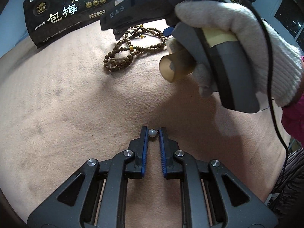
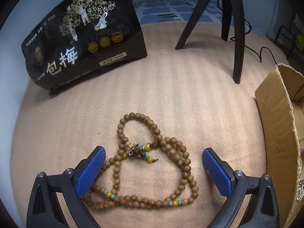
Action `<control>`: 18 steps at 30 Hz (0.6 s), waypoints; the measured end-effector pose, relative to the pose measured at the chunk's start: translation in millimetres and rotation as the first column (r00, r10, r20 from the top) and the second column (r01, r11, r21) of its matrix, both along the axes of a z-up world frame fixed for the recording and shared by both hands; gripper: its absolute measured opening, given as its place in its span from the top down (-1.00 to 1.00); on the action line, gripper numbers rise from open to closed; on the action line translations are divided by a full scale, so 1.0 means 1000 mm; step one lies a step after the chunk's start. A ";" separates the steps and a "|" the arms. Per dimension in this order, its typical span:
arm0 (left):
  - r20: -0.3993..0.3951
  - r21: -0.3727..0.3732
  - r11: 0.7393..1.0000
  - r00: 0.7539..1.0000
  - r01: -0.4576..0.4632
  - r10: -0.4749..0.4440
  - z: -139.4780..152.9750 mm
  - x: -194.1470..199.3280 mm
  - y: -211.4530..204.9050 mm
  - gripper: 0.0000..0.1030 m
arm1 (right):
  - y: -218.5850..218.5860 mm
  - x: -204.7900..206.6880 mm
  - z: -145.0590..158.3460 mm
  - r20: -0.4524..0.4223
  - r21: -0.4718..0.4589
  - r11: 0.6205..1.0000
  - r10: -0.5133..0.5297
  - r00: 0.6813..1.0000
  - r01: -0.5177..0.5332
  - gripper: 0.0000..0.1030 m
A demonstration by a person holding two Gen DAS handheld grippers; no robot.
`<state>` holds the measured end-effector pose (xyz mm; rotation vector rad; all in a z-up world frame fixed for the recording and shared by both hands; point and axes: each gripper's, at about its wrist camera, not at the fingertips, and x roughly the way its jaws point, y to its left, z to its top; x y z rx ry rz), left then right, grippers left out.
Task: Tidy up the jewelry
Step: 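Grip the wooden bead necklace with the right tool and lift it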
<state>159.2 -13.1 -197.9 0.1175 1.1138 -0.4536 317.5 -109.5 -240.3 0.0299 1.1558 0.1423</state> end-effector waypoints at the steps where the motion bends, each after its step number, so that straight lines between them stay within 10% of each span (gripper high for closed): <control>1: 0.001 0.001 1.000 1.000 0.000 0.000 0.000 0.000 0.000 0.78 | 0.002 0.001 -0.002 0.000 -0.020 1.000 0.009 1.000 -0.009 -0.99; 12: 0.009 0.010 1.000 1.000 -0.002 0.002 -0.001 -0.004 0.000 0.78 | 0.015 -0.014 -0.009 -0.055 -0.105 0.975 0.189 0.980 -0.194 -0.88; 18: 0.008 0.014 1.000 1.000 -0.010 0.010 0.002 -0.003 -0.003 0.79 | 0.013 -0.029 0.000 -0.053 -0.101 0.965 0.237 0.970 -0.242 -0.04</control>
